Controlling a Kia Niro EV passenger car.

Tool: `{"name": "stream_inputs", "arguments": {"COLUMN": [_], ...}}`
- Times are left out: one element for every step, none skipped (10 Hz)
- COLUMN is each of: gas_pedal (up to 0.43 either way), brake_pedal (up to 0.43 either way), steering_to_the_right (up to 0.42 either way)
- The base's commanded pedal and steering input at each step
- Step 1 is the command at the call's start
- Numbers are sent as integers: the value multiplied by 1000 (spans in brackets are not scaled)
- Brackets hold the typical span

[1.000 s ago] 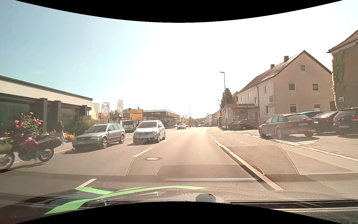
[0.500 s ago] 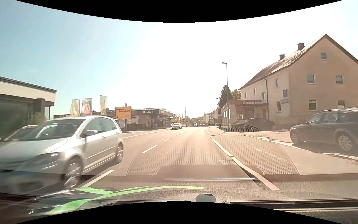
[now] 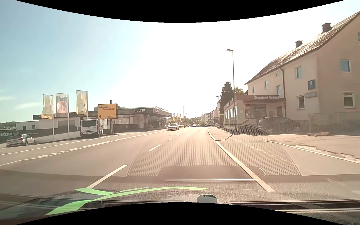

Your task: Follow the waypoints while adhering to traffic rules and regulations

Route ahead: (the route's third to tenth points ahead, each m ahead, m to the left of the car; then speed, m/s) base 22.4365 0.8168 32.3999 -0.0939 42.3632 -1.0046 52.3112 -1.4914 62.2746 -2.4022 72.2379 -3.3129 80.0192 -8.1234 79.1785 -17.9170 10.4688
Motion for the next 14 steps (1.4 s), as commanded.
{"name": "stream_inputs", "arguments": {"gas_pedal": [138,138,138,138,138,138,130,87,87,79,79,79,28,0], "brake_pedal": [0,0,0,0,0,0,0,0,0,0,0,0,0,0], "steering_to_the_right": [5,5,6,6,6,6,6,6,6,6,8,10,12,12]}}
